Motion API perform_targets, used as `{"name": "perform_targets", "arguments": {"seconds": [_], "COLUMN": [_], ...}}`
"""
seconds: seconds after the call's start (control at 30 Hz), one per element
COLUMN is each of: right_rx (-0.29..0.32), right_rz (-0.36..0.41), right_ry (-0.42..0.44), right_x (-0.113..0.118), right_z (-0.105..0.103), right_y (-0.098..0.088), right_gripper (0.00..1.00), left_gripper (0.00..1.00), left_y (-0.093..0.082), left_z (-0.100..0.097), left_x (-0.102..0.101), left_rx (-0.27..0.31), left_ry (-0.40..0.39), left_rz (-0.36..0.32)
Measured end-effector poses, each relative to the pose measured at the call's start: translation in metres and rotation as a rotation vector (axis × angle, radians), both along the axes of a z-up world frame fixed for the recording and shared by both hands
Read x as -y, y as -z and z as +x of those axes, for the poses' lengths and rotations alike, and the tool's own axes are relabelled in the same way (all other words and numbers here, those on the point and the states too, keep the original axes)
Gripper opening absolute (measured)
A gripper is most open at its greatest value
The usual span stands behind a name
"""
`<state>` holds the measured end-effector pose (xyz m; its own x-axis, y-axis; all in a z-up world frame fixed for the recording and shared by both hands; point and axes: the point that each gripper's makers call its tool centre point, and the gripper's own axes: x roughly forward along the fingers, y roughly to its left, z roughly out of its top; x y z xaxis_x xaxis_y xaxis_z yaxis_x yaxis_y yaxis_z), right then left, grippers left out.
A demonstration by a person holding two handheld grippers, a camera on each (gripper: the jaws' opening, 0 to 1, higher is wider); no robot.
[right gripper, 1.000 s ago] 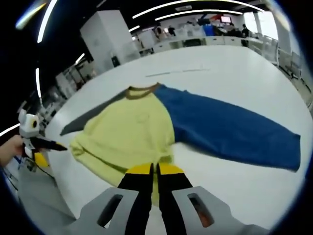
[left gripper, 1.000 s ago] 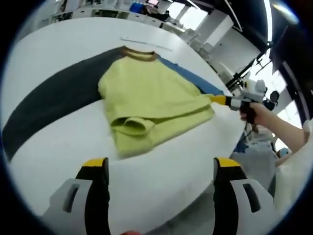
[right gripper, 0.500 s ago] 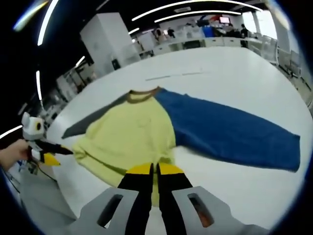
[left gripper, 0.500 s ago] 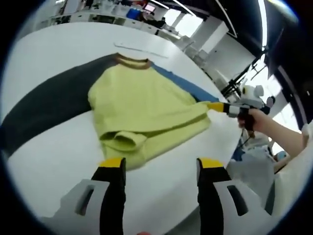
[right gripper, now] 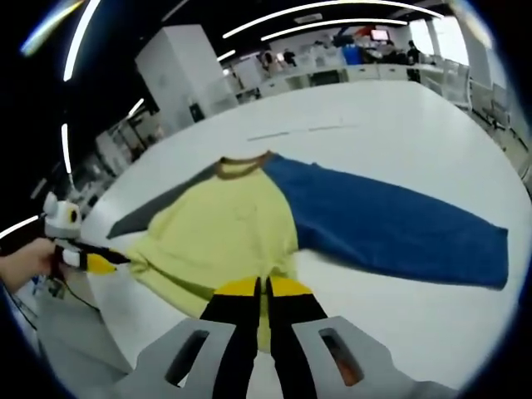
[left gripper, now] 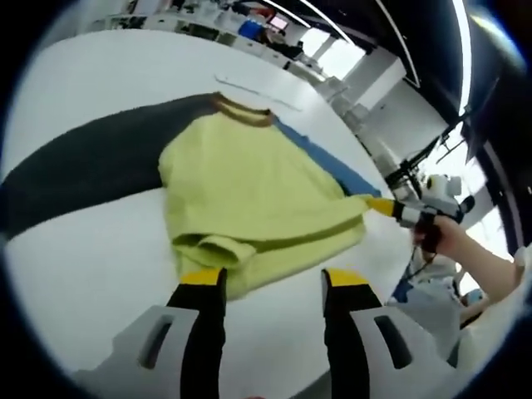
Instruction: Fold the garment on the visible template until the final outline fits inside the template.
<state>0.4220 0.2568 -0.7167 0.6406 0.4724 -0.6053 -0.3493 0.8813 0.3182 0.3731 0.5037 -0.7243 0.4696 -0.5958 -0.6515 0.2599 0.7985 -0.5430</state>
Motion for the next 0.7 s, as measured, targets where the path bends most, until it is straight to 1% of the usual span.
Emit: {"name": "perform_targets", "arguments": {"seconds": [0.07, 0.13, 0.2, 0.23, 0.27, 0.33, 0.43, 0.47, 0.5, 0.7], "right_rx": [0.000, -0.001, -0.001, -0.002, -0.003, -0.005, -0.008, -0.008, -0.011, -0.017], "right_rz": [0.001, 0.001, -0.001, -0.001, -0.002, -0.003, -0.002, -0.003, -0.004, -0.003], "right_ry": [0.000, 0.001, 0.000, 0.000, 0.001, 0.003, 0.005, 0.005, 0.007, 0.015], "right_x": [0.000, 0.000, 0.000, 0.001, 0.001, 0.002, 0.003, 0.004, 0.005, 0.007], "right_z": [-0.001, -0.001, -0.002, -0.003, -0.004, -0.006, -0.008, -0.008, -0.009, -0.012], "right_y": [-0.001, -0.001, 0.000, 0.000, 0.000, 0.001, 0.001, 0.002, 0.003, 0.004], "right_gripper": [0.04, 0.04, 0.04, 0.04, 0.04, 0.04, 0.04, 0.04, 0.04, 0.04], "left_gripper": [0.41, 0.40, 0.37, 0.35, 0.35, 0.34, 0.31, 0.30, 0.29, 0.20], "left_y": [0.003, 0.008, 0.012, 0.012, 0.014, 0.015, 0.014, 0.014, 0.014, 0.019], "left_z": [0.002, 0.002, 0.003, 0.003, 0.005, 0.006, 0.011, 0.012, 0.014, 0.017], "left_x": [-0.002, -0.005, -0.006, -0.005, -0.006, -0.006, -0.007, -0.007, -0.008, -0.011], "left_rx": [-0.013, -0.040, -0.059, -0.062, -0.053, -0.055, -0.055, -0.056, -0.062, -0.055], "left_ry": [-0.029, -0.063, -0.120, -0.131, -0.157, -0.186, -0.253, -0.263, -0.299, -0.304], "left_rz": [0.012, 0.030, 0.029, 0.026, 0.021, 0.012, -0.029, -0.036, -0.061, -0.040]}}
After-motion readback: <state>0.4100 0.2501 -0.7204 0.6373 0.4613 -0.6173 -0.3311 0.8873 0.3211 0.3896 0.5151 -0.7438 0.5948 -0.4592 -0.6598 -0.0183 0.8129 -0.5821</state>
